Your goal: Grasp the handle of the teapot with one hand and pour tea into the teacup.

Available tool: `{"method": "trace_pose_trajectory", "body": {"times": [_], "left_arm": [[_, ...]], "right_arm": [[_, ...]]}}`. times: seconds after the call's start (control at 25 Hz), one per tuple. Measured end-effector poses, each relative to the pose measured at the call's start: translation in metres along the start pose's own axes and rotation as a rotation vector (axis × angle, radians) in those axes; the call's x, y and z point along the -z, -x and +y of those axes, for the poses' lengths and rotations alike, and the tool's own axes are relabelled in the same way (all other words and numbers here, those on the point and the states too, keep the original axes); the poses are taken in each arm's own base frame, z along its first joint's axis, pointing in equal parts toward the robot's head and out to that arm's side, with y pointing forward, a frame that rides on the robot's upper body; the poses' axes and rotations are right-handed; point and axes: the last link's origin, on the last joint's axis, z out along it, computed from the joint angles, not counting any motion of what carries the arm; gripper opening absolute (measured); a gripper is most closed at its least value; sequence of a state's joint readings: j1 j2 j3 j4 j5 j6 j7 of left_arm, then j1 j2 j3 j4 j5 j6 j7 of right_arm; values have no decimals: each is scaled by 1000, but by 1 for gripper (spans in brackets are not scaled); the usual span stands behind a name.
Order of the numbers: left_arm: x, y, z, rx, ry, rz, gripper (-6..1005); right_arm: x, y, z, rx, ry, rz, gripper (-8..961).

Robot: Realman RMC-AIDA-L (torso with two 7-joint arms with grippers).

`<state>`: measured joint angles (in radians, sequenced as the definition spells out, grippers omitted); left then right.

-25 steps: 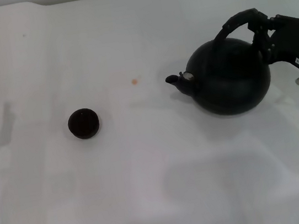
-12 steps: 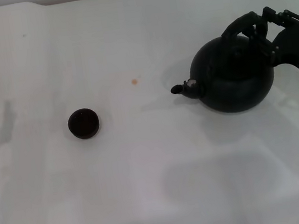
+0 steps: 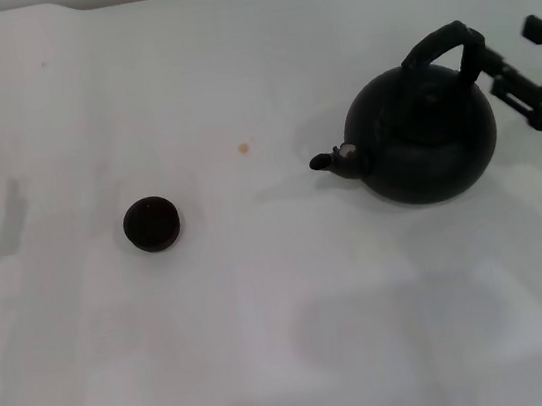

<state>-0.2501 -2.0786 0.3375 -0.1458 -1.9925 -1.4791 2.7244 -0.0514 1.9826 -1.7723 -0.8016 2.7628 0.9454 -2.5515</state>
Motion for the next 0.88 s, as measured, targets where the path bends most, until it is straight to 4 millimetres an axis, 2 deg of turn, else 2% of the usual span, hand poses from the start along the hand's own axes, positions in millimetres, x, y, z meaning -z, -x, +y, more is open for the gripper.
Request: {"method": "trace_pose_trajectory", "body": {"times": [0.2, 0.56, 0.76, 0.88], "left_arm": [[-2, -2, -2, -10, 2, 6, 877], [-1, -2, -3, -5, -8, 10, 877], [2, -2, -4, -4, -16, 8, 877], [3, -2, -5, -1, -27, 11, 877]], "right_arm": [[25, -2, -14, -43, -69, -18, 650], [53, -4, -36, -76, -164, -96, 645], [47, -8, -55, -106, -247, -100, 643], [34, -11, -66, -126, -276, -95, 641]]}}
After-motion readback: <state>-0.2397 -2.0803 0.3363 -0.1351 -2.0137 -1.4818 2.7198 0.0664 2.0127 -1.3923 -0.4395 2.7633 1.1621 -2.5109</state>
